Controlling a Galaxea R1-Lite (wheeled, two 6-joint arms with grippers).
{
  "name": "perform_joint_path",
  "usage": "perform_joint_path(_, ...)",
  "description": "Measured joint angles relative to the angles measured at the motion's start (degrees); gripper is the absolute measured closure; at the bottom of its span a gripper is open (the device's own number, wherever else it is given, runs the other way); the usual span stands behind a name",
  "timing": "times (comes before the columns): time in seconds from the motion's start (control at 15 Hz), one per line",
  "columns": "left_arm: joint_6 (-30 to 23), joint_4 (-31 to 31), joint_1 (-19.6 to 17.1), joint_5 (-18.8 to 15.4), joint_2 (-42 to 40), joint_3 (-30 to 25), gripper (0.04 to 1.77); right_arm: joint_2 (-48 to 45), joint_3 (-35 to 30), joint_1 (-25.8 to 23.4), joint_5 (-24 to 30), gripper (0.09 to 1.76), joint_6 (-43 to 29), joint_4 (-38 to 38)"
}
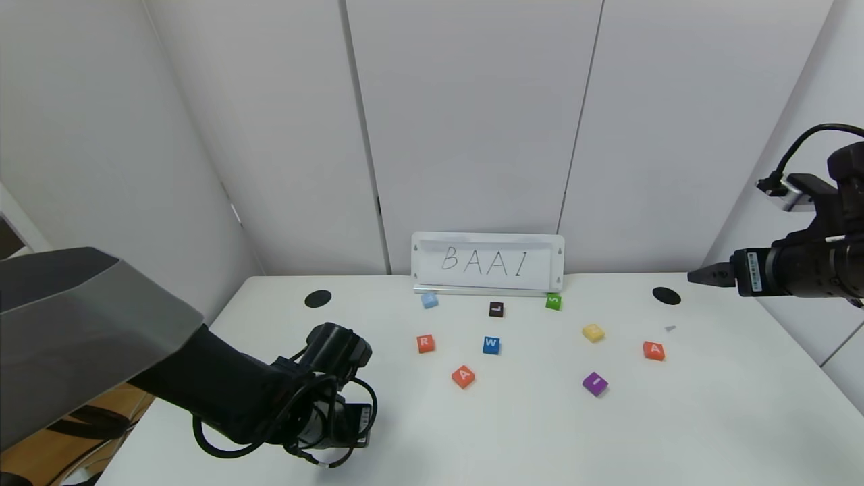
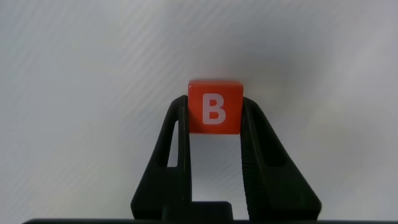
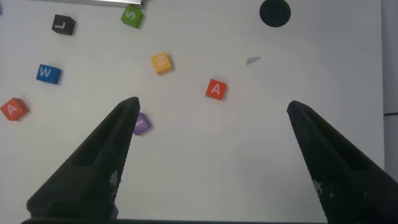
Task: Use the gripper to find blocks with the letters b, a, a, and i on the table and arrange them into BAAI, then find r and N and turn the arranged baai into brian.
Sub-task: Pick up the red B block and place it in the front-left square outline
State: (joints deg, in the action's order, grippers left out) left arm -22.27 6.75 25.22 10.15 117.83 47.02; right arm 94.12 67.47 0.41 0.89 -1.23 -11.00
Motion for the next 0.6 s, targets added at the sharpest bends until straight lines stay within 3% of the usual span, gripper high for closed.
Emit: perform_joint_path(0.6, 0.0, -0.5, 0.0, 0.1, 0.4, 0.3, 1.29, 0.1, 0.0, 0.0, 0.0, 0.14, 0.0, 0.0)
